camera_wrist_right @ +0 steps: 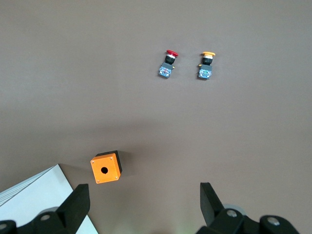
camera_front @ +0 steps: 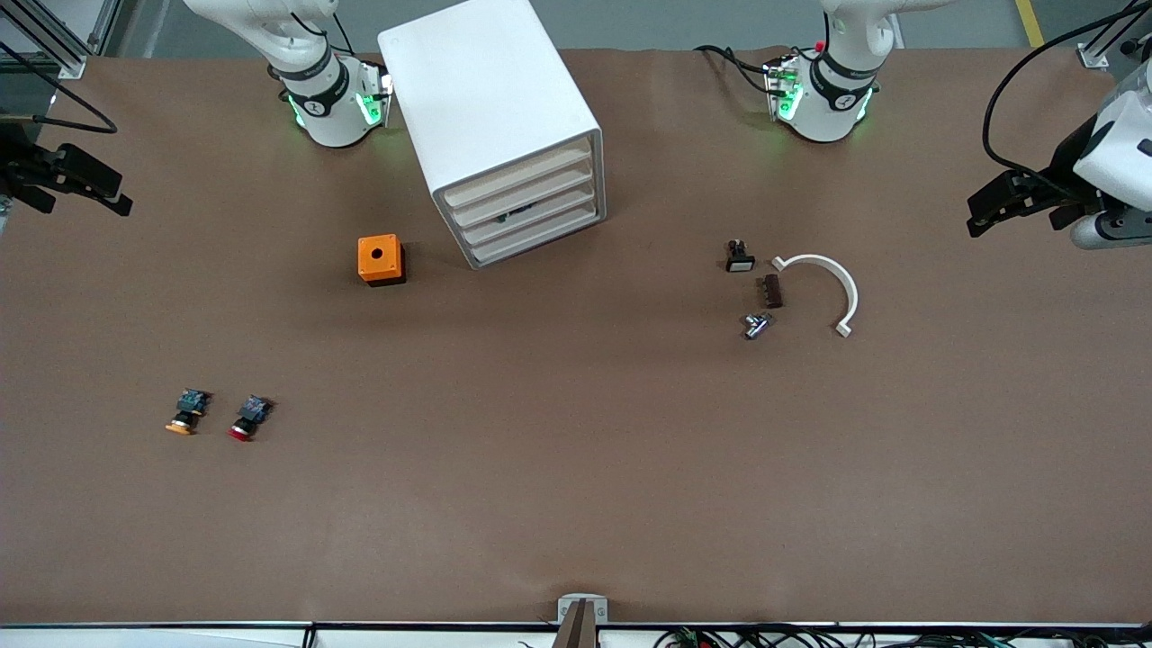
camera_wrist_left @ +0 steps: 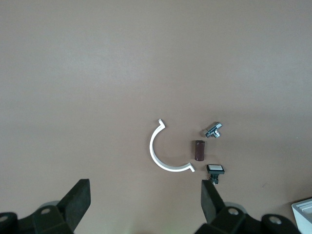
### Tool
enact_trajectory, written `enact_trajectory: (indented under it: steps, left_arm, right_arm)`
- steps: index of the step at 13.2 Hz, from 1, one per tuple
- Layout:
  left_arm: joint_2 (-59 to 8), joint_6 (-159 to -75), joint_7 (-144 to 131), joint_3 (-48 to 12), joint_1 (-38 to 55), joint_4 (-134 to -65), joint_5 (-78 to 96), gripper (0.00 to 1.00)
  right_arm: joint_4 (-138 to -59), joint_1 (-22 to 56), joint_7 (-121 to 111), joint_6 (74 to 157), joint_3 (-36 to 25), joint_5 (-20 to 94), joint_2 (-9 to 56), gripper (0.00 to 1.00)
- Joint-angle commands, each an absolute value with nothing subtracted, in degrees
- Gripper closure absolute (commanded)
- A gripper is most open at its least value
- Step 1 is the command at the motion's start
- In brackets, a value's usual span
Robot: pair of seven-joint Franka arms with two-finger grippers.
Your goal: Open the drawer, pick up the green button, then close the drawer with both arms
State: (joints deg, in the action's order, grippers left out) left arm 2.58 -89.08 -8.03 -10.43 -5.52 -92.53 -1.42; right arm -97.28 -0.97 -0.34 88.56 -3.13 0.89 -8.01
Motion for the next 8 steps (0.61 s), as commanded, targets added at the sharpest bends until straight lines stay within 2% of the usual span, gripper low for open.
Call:
enact_trajectory:
  steps: [1,5,8]
  left_arm:
    - [1.6,-88.1,-8.4,-10.6,-5.9,-90.4,-1.2,0.00]
    - [-0.1,-88.1,-8.2,-10.6,-5.7,-89.9,-1.3,0.00]
    - [-5.3,-88.4,-8.0,-11.2,-4.7,-89.6,-1.3,0.00]
  right_arm:
    - [-96.9,-0.7,-1.0,87.9,-3.4,1.4,-8.5,0.00]
    - [-96.9,-0.7,-1.1,87.9,-3.3,1.4,-8.5,0.00]
    - [-96.9,-0.7,-1.1,87.9,-3.4,1.4,-8.5,0.00]
